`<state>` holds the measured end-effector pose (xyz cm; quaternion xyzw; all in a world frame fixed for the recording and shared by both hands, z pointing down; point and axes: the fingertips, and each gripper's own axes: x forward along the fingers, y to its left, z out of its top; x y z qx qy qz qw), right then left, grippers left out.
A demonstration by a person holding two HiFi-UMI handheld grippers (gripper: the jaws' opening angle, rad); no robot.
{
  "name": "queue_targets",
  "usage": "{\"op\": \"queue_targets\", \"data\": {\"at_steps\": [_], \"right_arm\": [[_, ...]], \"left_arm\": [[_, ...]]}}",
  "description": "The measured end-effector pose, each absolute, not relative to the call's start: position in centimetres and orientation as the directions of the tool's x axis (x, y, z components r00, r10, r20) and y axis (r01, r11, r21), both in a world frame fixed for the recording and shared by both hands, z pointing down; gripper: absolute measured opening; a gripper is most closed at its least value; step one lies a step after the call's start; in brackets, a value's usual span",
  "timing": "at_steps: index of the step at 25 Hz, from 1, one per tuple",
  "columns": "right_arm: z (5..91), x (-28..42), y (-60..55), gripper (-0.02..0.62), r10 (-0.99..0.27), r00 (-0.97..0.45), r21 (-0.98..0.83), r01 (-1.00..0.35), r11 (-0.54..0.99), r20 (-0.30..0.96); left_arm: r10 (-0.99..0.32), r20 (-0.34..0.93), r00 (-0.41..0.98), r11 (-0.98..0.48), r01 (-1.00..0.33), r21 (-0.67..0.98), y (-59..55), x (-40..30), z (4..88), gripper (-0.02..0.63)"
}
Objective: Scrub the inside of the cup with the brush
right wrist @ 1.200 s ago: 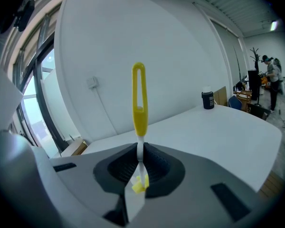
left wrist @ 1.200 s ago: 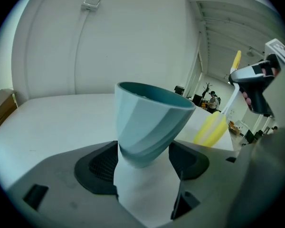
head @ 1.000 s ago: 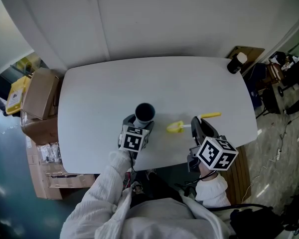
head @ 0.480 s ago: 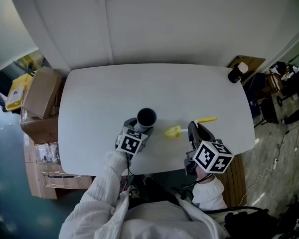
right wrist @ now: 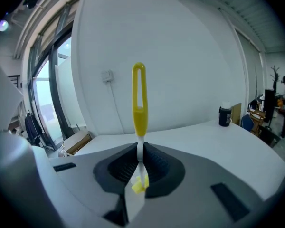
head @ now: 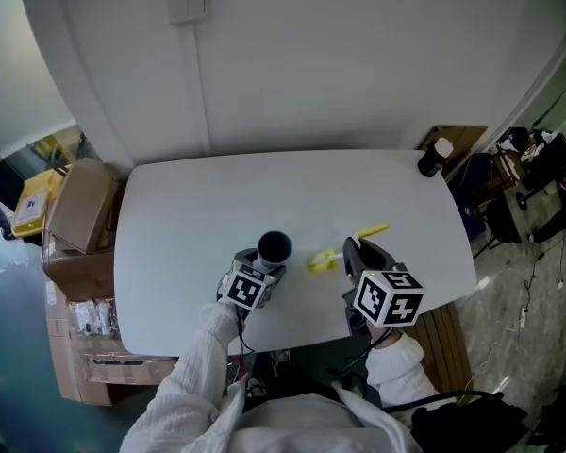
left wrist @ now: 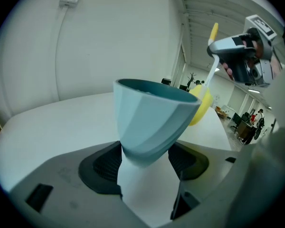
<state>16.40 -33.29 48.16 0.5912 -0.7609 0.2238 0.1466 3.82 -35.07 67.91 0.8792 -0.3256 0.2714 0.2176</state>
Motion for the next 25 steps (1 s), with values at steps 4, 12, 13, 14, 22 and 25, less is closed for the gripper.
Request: {"op": "queue_targets", "data": {"at_steps": [4,12,13,14,22,25], "right_arm": [[44.8,14.5,-34.3,0.084,-0.832,-0.319,-0.117,-0.947,0.299,0.454],[38.0,8.6,-35.7,0.084,-0.787,-0.492,-0.105,-0.865,0.491,0.372],[38.0,7.7,-35.7,0.084,-0.771,-0.512,-0.103,-0.851,0.515,0.378],[38.2,7.0,-35.7,0.084,-0.755,-0.529,-0.099,-0.838,0.537,0.388],[42.5,3.5,-36.2,0.084,-0.629,-0.597,-0.121,-0.766,0.631,0.497],[43.6,2.9,-36.4,0.084,-0.576,-0.641,-0.196,-0.736,0.647,0.507]], "left_arm": [[-0.437,0.621,0.650,-0.709,-0.674,0.207,-35.0,3.9,68.0,0.308],[-0.405,0.626,0.666,-0.739,-0.642,0.205,-35.1,4.1,68.2,0.308],[-0.401,0.626,0.669,-0.743,-0.637,0.204,-35.1,4.2,68.2,0.308],[-0.397,0.625,0.672,-0.748,-0.632,0.204,-35.0,4.2,68.2,0.308],[-0.361,0.638,0.680,-0.779,-0.596,0.194,-35.1,4.1,68.2,0.305],[-0.349,0.646,0.678,-0.787,-0.586,0.190,-35.1,4.0,68.2,0.304]]}}
